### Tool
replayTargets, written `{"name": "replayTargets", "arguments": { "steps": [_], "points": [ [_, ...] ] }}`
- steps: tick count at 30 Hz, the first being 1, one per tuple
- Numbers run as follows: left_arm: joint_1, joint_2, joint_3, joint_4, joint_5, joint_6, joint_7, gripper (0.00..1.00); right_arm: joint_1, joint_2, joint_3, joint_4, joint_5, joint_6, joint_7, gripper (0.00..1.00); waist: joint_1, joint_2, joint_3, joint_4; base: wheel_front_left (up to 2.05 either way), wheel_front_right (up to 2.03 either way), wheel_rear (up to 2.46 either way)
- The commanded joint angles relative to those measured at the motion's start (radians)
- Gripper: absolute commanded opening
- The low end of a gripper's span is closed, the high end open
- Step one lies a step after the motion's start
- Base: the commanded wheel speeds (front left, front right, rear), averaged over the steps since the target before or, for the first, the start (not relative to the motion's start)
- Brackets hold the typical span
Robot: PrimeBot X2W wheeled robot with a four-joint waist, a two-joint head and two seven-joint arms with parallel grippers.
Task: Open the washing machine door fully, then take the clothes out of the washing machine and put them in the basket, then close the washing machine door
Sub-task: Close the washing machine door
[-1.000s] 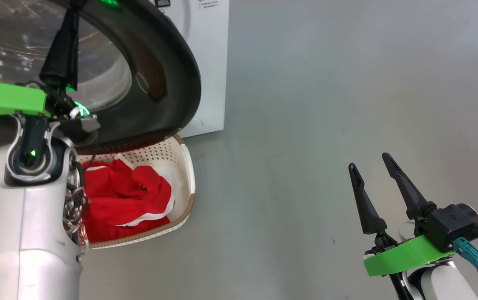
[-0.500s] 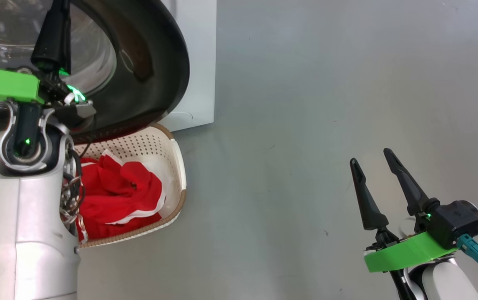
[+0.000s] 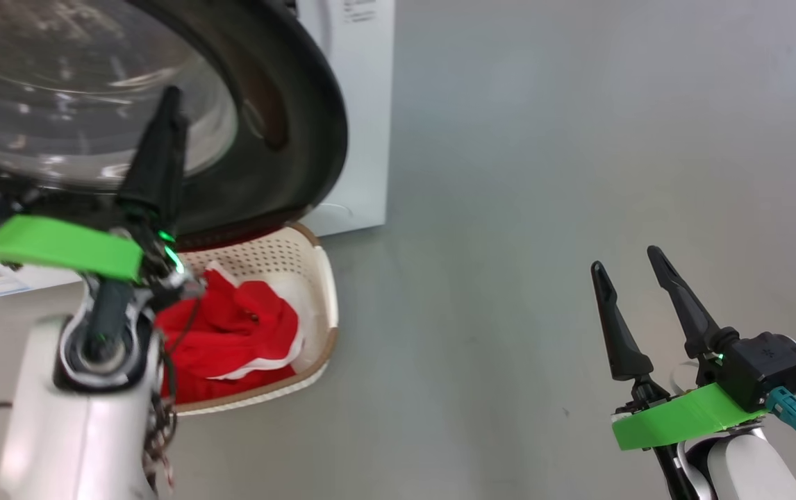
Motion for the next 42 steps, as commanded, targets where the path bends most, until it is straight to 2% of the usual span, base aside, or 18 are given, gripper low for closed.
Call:
{"name": "replayTargets", "arguments": {
  "steps": [1, 7, 15, 20, 26, 42],
  "points": [
    [0.029, 0.032, 0.012, -0.066, 0.029, -0.007, -0.019, 1.00, 0.002, -0.008, 0.021, -0.020, 0.000, 0.005, -0.006, 1.00, 0.0000, 0.0000, -0.032, 0.039, 0.00, 0.00, 0.00],
    [0.180, 0.073, -0.058, -0.186, 0.193, -0.007, -0.121, 1.00, 0.015, -0.008, 0.022, -0.006, -0.005, 0.005, -0.006, 1.00, 0.0000, 0.0000, -0.085, 0.105, 0.00, 0.00, 0.00],
    [0.329, 0.159, -0.132, -0.238, 0.460, -0.007, -0.320, 1.00, 0.039, -0.008, 0.021, 0.008, -0.009, 0.005, -0.006, 1.00, 0.0000, 0.0000, -0.159, 0.181, 0.00, 0.00, 0.00],
    [0.405, 0.197, -0.164, -0.259, 0.652, 0.044, -0.406, 1.00, 0.052, -0.008, 0.003, 0.013, -0.012, 0.005, -0.006, 1.00, 0.0000, 0.0000, -0.198, 0.213, 0.00, 0.00, 0.00],
    [0.487, 0.204, -0.164, -0.319, 0.824, 0.113, -0.439, 1.00, 0.069, -0.008, -0.011, 0.007, -0.014, 0.005, -0.006, 1.00, 0.0000, 0.0000, -0.233, 0.237, 0.00, 0.00, 0.00],
    [0.626, 0.221, -0.135, -0.408, 1.114, 0.171, -0.445, 1.00, 0.098, -0.008, -0.058, -0.007, -0.011, 0.005, -0.006, 1.00, 0.0000, 0.0000, -0.266, 0.220, 0.00, 0.00, 0.00]
  ]
}}
